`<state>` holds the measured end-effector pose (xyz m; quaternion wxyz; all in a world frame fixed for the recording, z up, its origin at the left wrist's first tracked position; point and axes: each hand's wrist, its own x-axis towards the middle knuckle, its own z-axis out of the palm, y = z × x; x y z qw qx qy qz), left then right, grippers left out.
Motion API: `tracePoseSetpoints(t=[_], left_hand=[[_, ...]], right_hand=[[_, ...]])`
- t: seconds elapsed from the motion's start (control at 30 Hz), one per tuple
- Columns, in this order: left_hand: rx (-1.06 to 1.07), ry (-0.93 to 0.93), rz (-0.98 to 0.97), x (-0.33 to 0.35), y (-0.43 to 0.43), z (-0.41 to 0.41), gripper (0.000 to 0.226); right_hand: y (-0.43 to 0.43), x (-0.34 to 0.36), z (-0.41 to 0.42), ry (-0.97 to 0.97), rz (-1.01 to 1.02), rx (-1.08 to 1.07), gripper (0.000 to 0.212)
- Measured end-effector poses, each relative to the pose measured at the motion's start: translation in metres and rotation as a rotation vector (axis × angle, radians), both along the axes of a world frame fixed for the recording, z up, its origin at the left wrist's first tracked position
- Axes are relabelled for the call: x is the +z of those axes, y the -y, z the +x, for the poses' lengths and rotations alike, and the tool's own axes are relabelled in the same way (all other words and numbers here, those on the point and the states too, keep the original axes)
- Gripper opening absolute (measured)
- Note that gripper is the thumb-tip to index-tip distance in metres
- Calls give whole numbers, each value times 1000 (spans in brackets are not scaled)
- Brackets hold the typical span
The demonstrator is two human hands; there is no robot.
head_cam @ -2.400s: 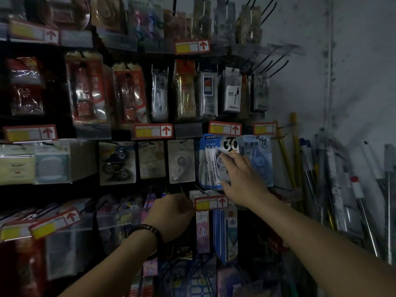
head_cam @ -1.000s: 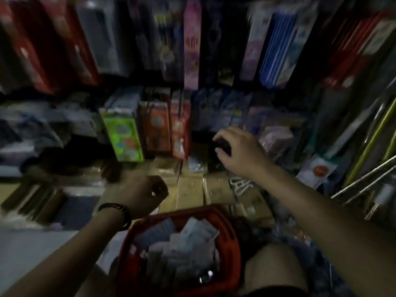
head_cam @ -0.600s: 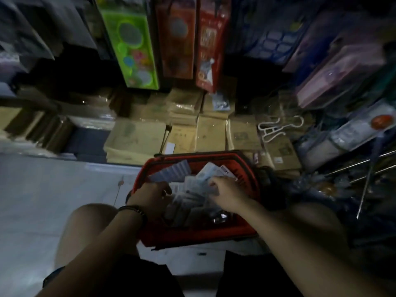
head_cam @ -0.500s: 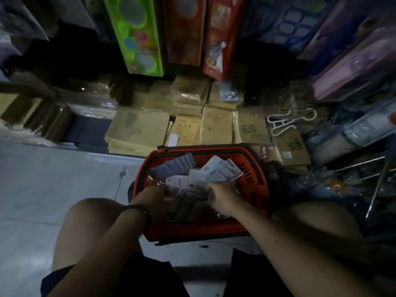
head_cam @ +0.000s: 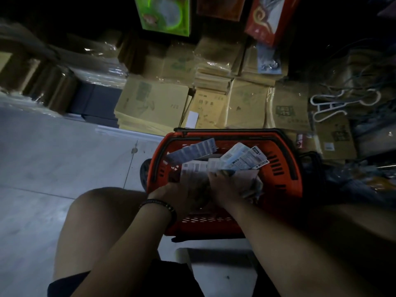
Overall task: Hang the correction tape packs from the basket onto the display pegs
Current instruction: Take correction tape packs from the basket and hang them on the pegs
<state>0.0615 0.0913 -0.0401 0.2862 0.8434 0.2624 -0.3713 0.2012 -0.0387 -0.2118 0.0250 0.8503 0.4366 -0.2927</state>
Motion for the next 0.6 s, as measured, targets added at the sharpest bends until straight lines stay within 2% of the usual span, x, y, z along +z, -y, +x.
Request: tracePoseSetpoints(t=[0.1,0.27,0.33,0.4,0.47,0.57,0.6], left_hand=[[82,16,-11,0,0,4,37],[97,-16,-16,-3,-1,2,41],[68,-18,2,2,-2,5,42],[3,-18,31,13,-2,8,41],[60,4,12,20,-4,9,38],[66,45,69,20,-9,6,32],[80,45,82,18,-10,6,32]], right_hand=[[-3,7,-1,11,-48,87,40],[3,19,6,-67,-6,140,25],[10,29,13,-205,36,64,21],[18,47,20,-309,84,1,29],[21,72,28,-357,159,-49,33],[23,112,37,-332,367,-158,13],[22,124,40,-311,425,-218,12]])
